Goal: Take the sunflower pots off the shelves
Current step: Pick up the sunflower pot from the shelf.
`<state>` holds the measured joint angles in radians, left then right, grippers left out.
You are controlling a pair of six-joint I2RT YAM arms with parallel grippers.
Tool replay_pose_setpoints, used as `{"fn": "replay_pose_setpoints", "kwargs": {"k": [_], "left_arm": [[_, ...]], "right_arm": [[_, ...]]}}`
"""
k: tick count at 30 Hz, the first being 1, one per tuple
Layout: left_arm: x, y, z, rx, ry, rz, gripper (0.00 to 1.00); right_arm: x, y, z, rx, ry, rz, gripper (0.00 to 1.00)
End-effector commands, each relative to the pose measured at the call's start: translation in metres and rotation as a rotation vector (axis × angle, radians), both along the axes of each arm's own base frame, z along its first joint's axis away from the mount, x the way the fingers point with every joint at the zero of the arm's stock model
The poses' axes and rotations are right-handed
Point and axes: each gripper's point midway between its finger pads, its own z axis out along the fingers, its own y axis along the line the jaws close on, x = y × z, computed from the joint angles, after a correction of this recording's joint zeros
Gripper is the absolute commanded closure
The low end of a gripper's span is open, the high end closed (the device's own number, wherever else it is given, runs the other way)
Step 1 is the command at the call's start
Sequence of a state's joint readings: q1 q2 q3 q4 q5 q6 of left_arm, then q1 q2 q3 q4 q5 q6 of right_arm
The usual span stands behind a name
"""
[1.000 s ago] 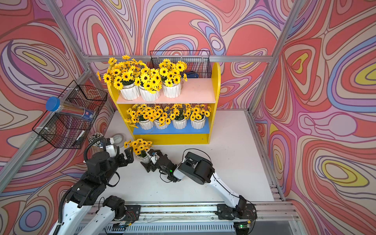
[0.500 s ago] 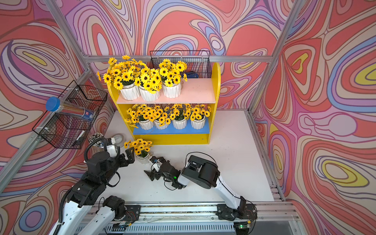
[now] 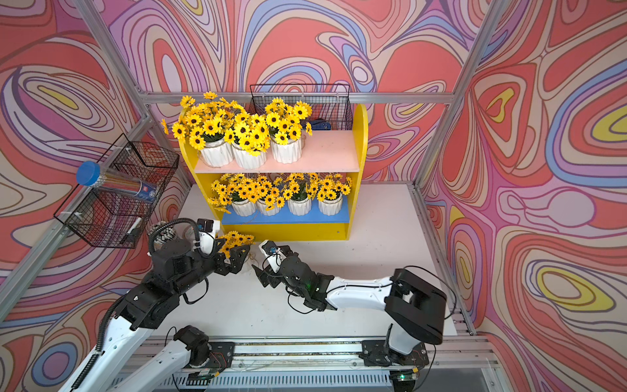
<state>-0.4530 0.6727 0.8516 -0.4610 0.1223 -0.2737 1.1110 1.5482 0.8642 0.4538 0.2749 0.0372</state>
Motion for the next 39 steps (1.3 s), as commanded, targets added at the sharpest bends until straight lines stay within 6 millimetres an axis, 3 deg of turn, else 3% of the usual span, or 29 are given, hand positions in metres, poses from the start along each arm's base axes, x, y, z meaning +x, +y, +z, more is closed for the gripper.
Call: {"fn": "replay_pose_setpoints", "kwargs": {"k": [1, 4, 10, 13, 17, 21, 24, 31, 39], "left_arm": [[-0.007, -0.035, 0.047, -0.064, -0.141, -0.208, 0.0], [-0.007, -0.048, 0.08, -0.088, -0.203, -0.285, 0.0], [-0.001, -0.03, 0.125, 0.051, -0.462, -0.209, 0.0], [-0.008, -0.026, 0.137, 0.043, -0.571, -0.2, 0.0], [-0.012, -0.011, 0.136, 0.014, -0.648, -0.113, 0.0], [-0.02, 0.018, 0.136, -0.009, -0.744, 0.035, 0.0], [-0.022, 0.026, 0.132, 0.008, -0.757, 0.073, 0.0], [-0.018, 0.022, 0.124, 0.014, -0.731, 0.06, 0.0], [-0.015, 0.018, 0.118, 0.009, -0.705, 0.039, 0.0]], "right_arm": [[0.008, -0.029, 0.035, -0.092, -0.075, -0.099, 0.05], [0.018, -0.048, 0.093, -0.046, -0.146, -0.16, 0.02], [0.039, -0.075, 0.176, 0.004, -0.257, -0.24, 0.02], [0.044, -0.086, 0.214, 0.058, -0.302, -0.25, 0.02], [0.056, -0.104, 0.25, 0.105, -0.367, -0.289, 0.02], [0.09, -0.125, 0.267, 0.15, -0.362, -0.316, 0.02], [0.113, -0.128, 0.275, 0.149, -0.369, -0.32, 0.02], [0.155, -0.099, 0.273, 0.087, -0.387, -0.289, 0.02], [0.177, -0.103, 0.278, 0.168, -0.361, -0.284, 0.02]]}}
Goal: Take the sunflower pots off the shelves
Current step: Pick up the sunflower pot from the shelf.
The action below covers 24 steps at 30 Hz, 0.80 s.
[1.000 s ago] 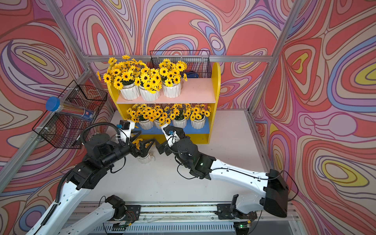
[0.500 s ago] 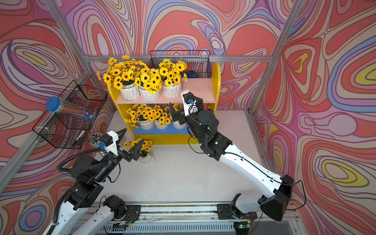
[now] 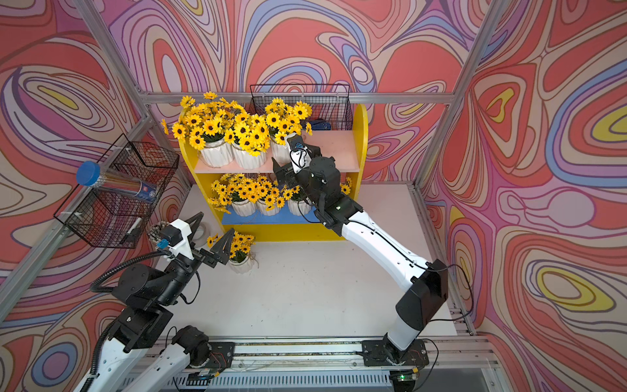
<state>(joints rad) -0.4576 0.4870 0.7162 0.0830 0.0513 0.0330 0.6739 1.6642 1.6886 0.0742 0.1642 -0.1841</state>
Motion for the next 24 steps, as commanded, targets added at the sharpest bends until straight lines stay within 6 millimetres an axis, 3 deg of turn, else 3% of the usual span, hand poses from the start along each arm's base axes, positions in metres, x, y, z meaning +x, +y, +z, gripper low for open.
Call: {"fn": "replay_pose_setpoints", "kwargs": {"k": [1, 13, 16, 18, 24], "left_arm": [[-0.001, -0.002, 0.004, -0.004, -0.023, -0.008, 0.0], [0.0, 0.0, 0.003, -0.002, -0.022, 0.004, 0.0], [0.0, 0.001, 0.003, -0.002, -0.025, 0.009, 0.0], [-0.001, 0.002, 0.004, -0.003, -0.028, 0.012, 0.0], [-0.002, 0.003, 0.004, -0.004, -0.032, 0.013, 0.0]], "right_arm": [[-0.002, -0.007, 0.027, 0.083, -0.039, 0.051, 0.02], [0.021, -0.001, 0.033, 0.12, -0.006, 0.103, 0.02], [0.02, 0.0, 0.042, 0.133, -0.02, 0.113, 0.02], [0.031, 0.006, 0.032, 0.12, 0.001, 0.11, 0.02], [0.039, 0.013, 0.033, 0.121, 0.007, 0.118, 0.02]]}}
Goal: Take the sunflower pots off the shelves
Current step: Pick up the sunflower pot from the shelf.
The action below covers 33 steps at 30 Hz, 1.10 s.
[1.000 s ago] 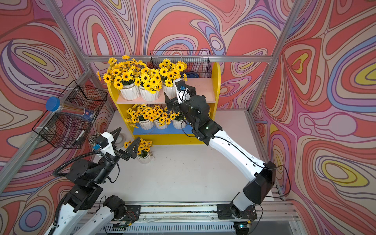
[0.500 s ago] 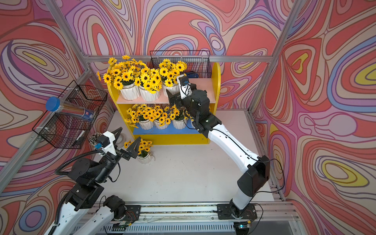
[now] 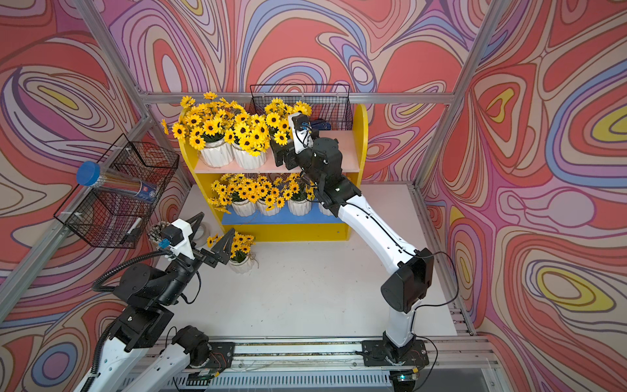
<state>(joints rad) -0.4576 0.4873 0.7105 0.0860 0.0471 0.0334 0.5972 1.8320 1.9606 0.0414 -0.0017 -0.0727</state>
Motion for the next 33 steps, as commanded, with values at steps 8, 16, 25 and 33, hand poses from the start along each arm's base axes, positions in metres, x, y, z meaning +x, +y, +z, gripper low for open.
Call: {"fn": "replay_pose_setpoints", "kwargs": {"k": [8, 16, 25, 33], "left_arm": [[-0.004, 0.003, 0.007, -0.007, -0.04, 0.01, 0.0], [-0.004, 0.004, 0.006, 0.0, -0.039, 0.017, 0.0], [-0.004, 0.004, 0.007, 0.0, -0.043, 0.019, 0.0], [-0.004, 0.005, 0.006, 0.003, -0.044, 0.024, 0.0]], "right_arm": [[0.017, 0.003, -0.002, -0.001, 0.024, -0.029, 0.02], [0.027, 0.008, -0.01, -0.023, 0.038, -0.035, 0.03], [0.025, 0.011, -0.017, -0.033, 0.041, -0.018, 0.33], [0.018, 0.01, -0.012, -0.031, 0.03, -0.003, 0.81]]}}
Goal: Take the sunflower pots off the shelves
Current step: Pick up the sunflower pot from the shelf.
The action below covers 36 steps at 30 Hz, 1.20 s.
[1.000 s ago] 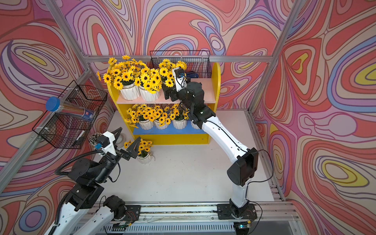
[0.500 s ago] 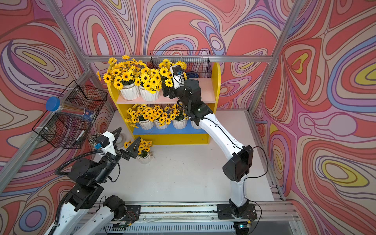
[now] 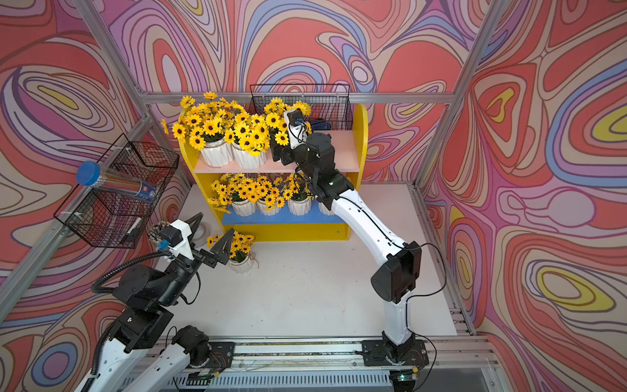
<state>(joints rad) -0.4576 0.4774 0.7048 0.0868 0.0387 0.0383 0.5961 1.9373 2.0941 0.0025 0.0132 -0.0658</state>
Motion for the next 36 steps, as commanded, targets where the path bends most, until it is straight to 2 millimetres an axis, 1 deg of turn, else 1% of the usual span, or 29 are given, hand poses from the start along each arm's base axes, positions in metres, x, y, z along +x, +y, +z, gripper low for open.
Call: {"fn": "replay_pose_setpoints", "kwargs": {"k": [1, 3, 4, 16, 22, 24, 25, 29, 36], "left_arm": [[-0.003, 0.003, 0.007, 0.002, -0.038, 0.014, 0.0], [-0.003, 0.002, 0.006, 0.003, -0.038, 0.011, 0.0], [-0.003, 0.002, 0.007, 0.002, -0.038, 0.012, 0.0], [-0.001, 0.002, 0.005, 0.003, -0.03, 0.011, 0.0], [0.0, 0.001, 0.005, 0.006, -0.028, 0.01, 0.0], [0.0, 0.001, 0.004, 0.006, -0.026, 0.011, 0.0], [0.0, 0.001, 0.004, 0.006, -0.025, 0.012, 0.0], [0.001, 0.0, 0.003, 0.007, -0.023, 0.009, 0.0], [0.003, -0.002, 0.001, 0.008, -0.011, 0.001, 0.0]], "right_arm": [[-0.004, -0.002, -0.007, -0.033, 0.016, 0.013, 0.86], [-0.008, -0.003, -0.003, -0.033, 0.008, 0.017, 0.97], [-0.01, -0.004, 0.0, -0.03, 0.004, 0.018, 1.0], [-0.02, -0.02, 0.02, -0.034, -0.043, -0.033, 1.0], [-0.032, -0.03, 0.032, -0.012, -0.098, -0.046, 1.0], [-0.033, -0.03, 0.029, -0.016, -0.095, -0.047, 1.0], [-0.041, -0.037, 0.041, -0.004, -0.117, -0.051, 1.0], [-0.051, -0.044, 0.049, 0.009, -0.14, -0.057, 1.0], [-0.058, -0.051, 0.06, 0.016, -0.165, -0.07, 1.0]]}}
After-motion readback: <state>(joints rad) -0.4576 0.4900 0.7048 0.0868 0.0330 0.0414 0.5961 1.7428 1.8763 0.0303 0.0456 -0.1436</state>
